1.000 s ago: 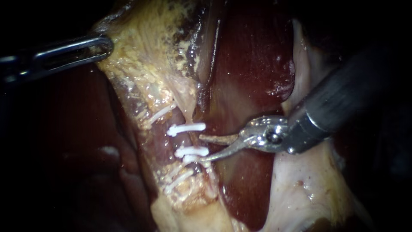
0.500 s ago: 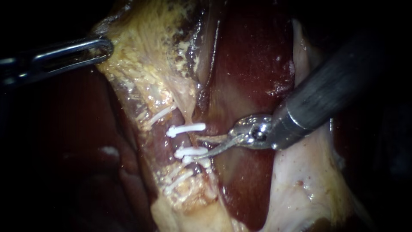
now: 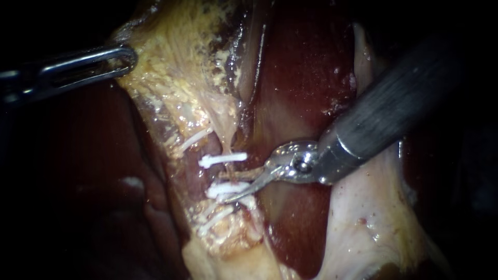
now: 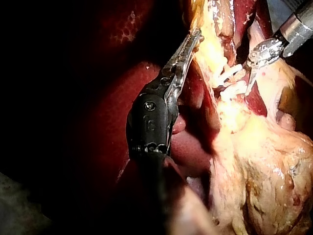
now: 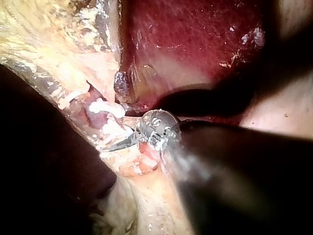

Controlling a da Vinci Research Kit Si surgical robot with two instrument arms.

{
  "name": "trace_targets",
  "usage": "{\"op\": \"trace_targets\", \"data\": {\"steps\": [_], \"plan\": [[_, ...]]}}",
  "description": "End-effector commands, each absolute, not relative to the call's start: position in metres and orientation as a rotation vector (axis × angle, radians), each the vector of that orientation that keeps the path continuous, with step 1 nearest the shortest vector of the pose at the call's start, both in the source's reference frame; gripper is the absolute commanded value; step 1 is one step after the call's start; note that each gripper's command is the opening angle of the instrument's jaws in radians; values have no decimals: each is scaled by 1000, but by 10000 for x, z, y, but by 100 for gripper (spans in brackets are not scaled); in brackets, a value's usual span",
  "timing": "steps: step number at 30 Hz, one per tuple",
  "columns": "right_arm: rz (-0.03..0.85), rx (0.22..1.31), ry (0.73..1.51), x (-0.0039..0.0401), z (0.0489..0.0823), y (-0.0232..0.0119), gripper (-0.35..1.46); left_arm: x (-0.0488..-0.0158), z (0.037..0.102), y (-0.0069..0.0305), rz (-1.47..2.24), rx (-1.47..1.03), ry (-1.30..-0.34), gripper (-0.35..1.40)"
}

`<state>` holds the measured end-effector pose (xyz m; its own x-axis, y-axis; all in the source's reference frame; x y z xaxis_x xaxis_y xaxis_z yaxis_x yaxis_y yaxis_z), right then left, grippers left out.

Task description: Go to the cutting position right tube

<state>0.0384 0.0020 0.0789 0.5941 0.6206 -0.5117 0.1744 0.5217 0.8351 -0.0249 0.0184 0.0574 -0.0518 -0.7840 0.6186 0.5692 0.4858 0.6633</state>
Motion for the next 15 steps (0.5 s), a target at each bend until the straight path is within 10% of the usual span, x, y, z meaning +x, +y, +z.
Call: {"op": "trace_targets", "data": {"steps": [1,15], "plan": [[322,1017,927,386,790,20,114,-250,574,184,-1115,228,-1185,-35],[328,1036,967,415,798,18,107,-253,575,183,-1114,228,-1186,-35]]}}
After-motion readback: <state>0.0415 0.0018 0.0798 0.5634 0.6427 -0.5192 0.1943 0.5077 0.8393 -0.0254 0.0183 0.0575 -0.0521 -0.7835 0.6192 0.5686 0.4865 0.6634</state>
